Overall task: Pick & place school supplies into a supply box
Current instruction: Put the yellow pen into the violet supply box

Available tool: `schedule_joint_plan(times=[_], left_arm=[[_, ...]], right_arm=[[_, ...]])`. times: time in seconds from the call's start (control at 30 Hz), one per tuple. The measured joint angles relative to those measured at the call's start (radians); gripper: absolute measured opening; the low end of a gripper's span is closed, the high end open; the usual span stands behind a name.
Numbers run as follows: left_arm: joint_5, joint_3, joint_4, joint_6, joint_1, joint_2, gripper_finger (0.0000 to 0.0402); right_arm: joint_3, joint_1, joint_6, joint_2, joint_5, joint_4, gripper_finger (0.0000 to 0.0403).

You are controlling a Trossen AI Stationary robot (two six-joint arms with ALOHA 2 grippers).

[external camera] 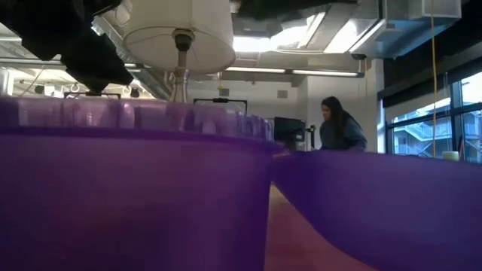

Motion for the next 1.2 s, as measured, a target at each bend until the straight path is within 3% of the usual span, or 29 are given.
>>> schedule_joint_plan(times=[0.13, 0.23, 0.6, 0.8, 0.97, 1.2], left_arm=[[-0.010, 0.000, 0.016, -0.021, 0.001, 0.000, 0.0127], [-0.011, 0.000, 0.013, -0.018, 0.004, 0.000, 0.0127], [-0.002, 0.000, 0.020, 0.052, 0.015, 0.000, 0.0128], [0.026, 0.000, 0.009, 0.051, 0.012, 0.000, 0.0128], [0.064, 0.000, 0.010, 0.135, 0.012, 0.000, 0.0130], [0.042, 0.000, 0.002, 0.229, 0.015, 0.000, 0.0183]], right_arm=[[0.000, -0.015, 0.319, -0.117, -0.044, -0.224, 0.0130], [0.000, -0.012, 0.461, -0.167, -0.056, -0.327, 0.0130], [-0.031, 0.011, 0.520, -0.208, -0.039, -0.450, 0.0130], [-0.289, 0.016, 0.520, -0.380, -0.098, -0.180, 0.0130], [-0.515, 0.007, 0.639, -0.575, -0.080, -0.010, 0.0130], [-0.792, 0.003, 0.809, -0.809, 0.121, 0.129, 0.0130]])
